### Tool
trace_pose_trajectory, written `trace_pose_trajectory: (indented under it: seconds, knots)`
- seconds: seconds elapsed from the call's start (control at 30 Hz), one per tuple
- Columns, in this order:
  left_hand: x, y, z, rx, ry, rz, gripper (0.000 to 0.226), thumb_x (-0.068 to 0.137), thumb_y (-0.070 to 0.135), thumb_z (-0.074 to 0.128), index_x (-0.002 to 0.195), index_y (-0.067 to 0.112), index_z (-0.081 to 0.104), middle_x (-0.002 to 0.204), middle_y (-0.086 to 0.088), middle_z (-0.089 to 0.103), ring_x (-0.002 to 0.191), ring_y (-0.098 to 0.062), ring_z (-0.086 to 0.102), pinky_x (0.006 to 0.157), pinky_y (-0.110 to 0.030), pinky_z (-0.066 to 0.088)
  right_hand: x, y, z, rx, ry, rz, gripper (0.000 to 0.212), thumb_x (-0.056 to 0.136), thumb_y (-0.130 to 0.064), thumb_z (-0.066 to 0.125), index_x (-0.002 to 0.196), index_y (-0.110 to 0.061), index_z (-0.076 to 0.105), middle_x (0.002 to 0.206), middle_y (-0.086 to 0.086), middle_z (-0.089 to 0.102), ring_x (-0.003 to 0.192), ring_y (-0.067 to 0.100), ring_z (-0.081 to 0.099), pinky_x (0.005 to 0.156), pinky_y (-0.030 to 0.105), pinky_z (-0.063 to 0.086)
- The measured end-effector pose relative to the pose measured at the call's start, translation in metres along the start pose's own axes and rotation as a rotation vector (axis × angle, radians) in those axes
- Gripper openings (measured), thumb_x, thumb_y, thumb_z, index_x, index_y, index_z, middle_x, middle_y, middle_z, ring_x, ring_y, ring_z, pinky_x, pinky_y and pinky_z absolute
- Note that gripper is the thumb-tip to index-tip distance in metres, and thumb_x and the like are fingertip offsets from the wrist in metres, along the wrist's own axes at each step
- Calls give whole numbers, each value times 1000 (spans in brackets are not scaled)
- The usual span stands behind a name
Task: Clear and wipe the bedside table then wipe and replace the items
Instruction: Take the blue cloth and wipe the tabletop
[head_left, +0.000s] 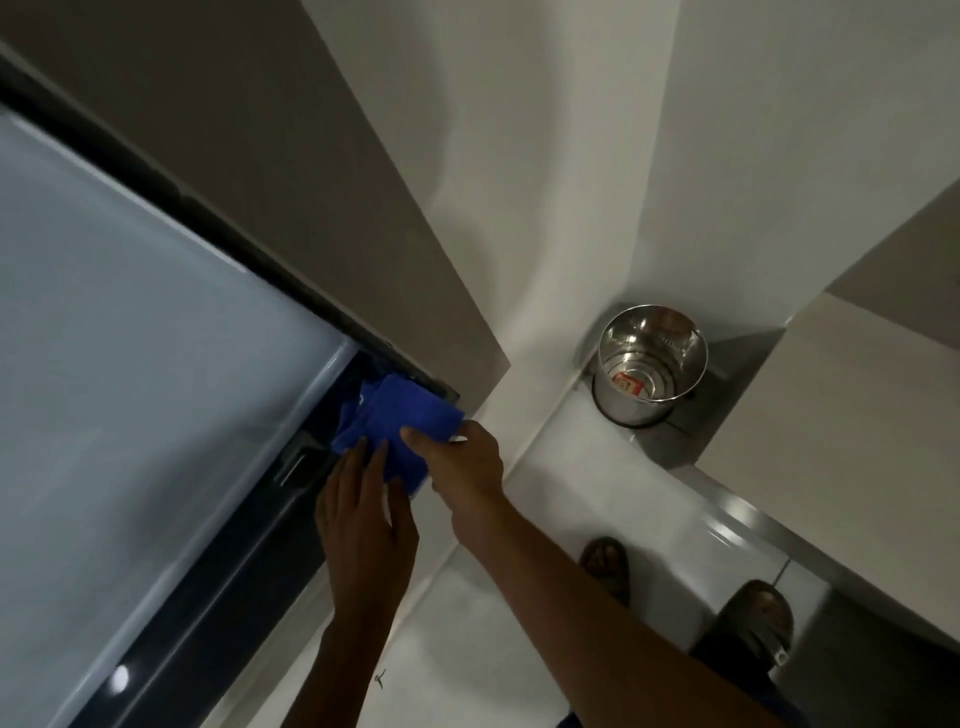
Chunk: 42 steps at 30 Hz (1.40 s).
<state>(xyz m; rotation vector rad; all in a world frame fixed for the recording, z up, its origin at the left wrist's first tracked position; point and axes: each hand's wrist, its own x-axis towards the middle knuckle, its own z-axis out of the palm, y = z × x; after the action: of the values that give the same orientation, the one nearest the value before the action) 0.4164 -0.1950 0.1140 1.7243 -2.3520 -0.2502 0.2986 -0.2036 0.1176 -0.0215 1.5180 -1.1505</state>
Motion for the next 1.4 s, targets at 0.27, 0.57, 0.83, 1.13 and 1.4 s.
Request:
trace_pose_trajectory:
  seconds: [0.27,0.57,0.83,1.13,1.4]
  knots:
    - [-13,42,9,-58,-48,175,25,88,30,65,108,15,65,137,-14,51,131,-28,41,107,-47,35,8,15,-100,242,-60,148,10,65,-13,72,74,-15,71,84,8,74,76,22,67,60,29,54]
    - [-67,200,118,-570,-817,58,54,87,39,69,129,44,36,100,17,63,81,8,65,61,-9,52,-14,83,-315,351,365,129,32,62,-21,71,94,-17,71,97,11,76,95,34,67,81,46,57]
    - [-153,343,252,-451,-1013,397,52,93,8,54,142,20,40,137,-5,58,120,-22,58,99,-38,49,1,153,-482,-79,823,-32,65,86,-18,70,139,-21,34,110,9,63,98,26,64,82,40,55]
    - [-128,386,383,-60,-618,1158,47,95,21,42,141,11,48,154,-18,37,146,-35,27,116,-54,26,60,216,-593,-869,1017,-98,59,103,-41,29,154,-14,14,163,12,17,149,27,15,120,50,13]
    - [-49,325,443,246,-427,1229,65,99,52,28,154,18,18,162,-16,15,150,-31,12,119,-55,15,102,240,-613,-1153,1014,21,64,102,-44,17,154,-7,12,163,14,15,150,25,12,121,47,5]
